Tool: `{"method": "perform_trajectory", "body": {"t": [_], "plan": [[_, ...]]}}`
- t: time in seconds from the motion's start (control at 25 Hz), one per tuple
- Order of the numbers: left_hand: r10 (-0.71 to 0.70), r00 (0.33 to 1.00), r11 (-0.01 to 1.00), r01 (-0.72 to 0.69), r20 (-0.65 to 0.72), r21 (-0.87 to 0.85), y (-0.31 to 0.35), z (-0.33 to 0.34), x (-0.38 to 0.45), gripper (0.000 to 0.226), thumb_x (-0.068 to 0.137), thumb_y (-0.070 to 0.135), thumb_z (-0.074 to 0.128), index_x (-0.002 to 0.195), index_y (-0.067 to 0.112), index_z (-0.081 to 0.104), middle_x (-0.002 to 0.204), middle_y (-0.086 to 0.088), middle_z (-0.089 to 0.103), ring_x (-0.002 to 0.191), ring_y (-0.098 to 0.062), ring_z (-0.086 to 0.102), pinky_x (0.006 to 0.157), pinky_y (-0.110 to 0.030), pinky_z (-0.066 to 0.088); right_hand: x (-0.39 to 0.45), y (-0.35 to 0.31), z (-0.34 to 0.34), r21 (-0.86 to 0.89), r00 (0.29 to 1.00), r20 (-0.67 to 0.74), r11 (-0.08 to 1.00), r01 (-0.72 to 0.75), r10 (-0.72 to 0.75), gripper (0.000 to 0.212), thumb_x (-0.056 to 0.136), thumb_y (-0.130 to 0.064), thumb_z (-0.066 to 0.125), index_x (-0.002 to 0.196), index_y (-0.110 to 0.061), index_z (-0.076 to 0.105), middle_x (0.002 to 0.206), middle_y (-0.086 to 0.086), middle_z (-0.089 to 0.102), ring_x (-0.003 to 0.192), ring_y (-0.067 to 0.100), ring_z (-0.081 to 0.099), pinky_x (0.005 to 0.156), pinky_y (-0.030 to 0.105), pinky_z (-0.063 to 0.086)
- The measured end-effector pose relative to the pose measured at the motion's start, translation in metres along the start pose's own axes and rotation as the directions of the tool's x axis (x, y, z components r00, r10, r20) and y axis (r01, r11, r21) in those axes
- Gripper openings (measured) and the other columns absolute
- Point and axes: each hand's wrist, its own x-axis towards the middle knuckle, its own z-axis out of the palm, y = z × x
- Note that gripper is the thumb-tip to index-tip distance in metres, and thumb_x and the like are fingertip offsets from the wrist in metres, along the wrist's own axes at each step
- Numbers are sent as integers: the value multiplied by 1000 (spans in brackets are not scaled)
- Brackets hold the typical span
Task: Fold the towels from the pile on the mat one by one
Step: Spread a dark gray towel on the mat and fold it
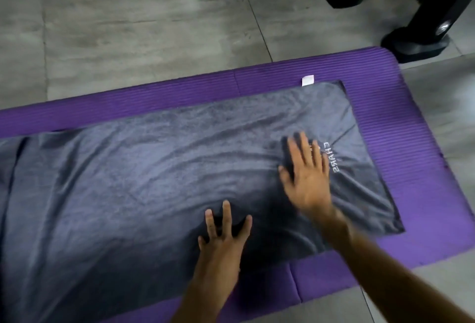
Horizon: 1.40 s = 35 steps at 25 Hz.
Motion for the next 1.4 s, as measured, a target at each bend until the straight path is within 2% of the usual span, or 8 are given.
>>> {"method": "perform_trajectory", "body": {"t": [0.24, 0.36, 0.48, 0.72, 0.84, 1.0, 1.24, 1.4], "plan": [[45, 995, 998, -41, -88, 41, -5, 3, -11, 98, 88, 35, 63, 150, 42, -12, 151, -4, -42, 141, -44, -26, 110, -54, 32, -138, 78, 8, -118, 999, 52, 993, 16, -10, 61, 98, -56, 22, 150, -29, 36, 159, 3, 30, 146, 29, 27, 117, 50, 19], [164, 963, 983, -140, -215, 123, -26, 20, -29, 83, 77, 50, 65, 149, 38, 26, 163, -5, 4, 147, -39, 11, 95, -47, 49, -119, 128, -10, -51, 970, -17, 969, -244, 243, 71, 93, -60, 27, 146, -16, 44, 153, 15, 39, 139, 39, 36, 112, 56, 30], [301, 913, 945, -246, -276, 215, -49, 52, -52, 55, 70, 41, 50, 123, 26, 51, 135, -7, 46, 115, -30, 55, 89, -43, 50, -112, 152, -29, -11, 923, 40, 924, -383, 383, 75, 85, -62, 33, 143, -16, 45, 153, 14, 37, 137, 40, 35, 106, 58, 32], [160, 894, 967, -58, -418, 247, -80, 78, -77, 43, 60, 15, 31, 99, 19, 48, 96, -7, 54, 76, -31, 58, 53, -39, 54, -117, 170, -46, 101, 845, -14, 841, -531, 535, 40, 88, -35, 50, 114, -6, 59, 109, 30, 60, 99, 49, 56, 85, 52, 44], [219, 891, 956, -114, -399, 269, -85, 70, -77, 37, 57, 14, 57, 93, 19, 49, 86, -3, 54, 65, -26, 62, 42, -29, 53, -113, 179, -43, 216, 799, 11, 778, -589, 602, 25, 89, -19, 57, 107, -3, 65, 105, 30, 67, 99, 47, 63, 86, 49, 47], [138, 946, 982, -91, -293, 167, -79, 59, -74, 65, 13, 20, 85, 75, 23, 66, 66, 3, 61, 56, -16, 62, 39, -27, 51, -109, 190, -55, 225, 785, -5, 765, -603, 620, 20, 86, -2, 61, 104, -6, 68, 104, 28, 68, 99, 45, 65, 87, 47, 49], [266, 953, 959, -247, -146, 139, -55, 89, -82, 67, 23, 23, 78, 79, 27, 43, 71, 7, 55, 61, -13, 59, 40, -23, 47, -139, 201, -70, 105, 796, -19, 793, -600, 604, 46, 78, -37, 44, 104, -7, 66, 101, 29, 66, 93, 49, 63, 82, 51, 49], [216, 955, 973, -227, -203, -33, -56, 59, -88, 15, 72, 31, 56, 81, 25, 47, 84, 8, 58, 78, -11, 56, 67, -23, 42, -143, 190, -52, -315, 882, -18, 834, -453, 471, 49, 74, -48, 49, 112, -18, 60, 117, 16, 46, 105, 42, 46, 88, 55, 44]]}}
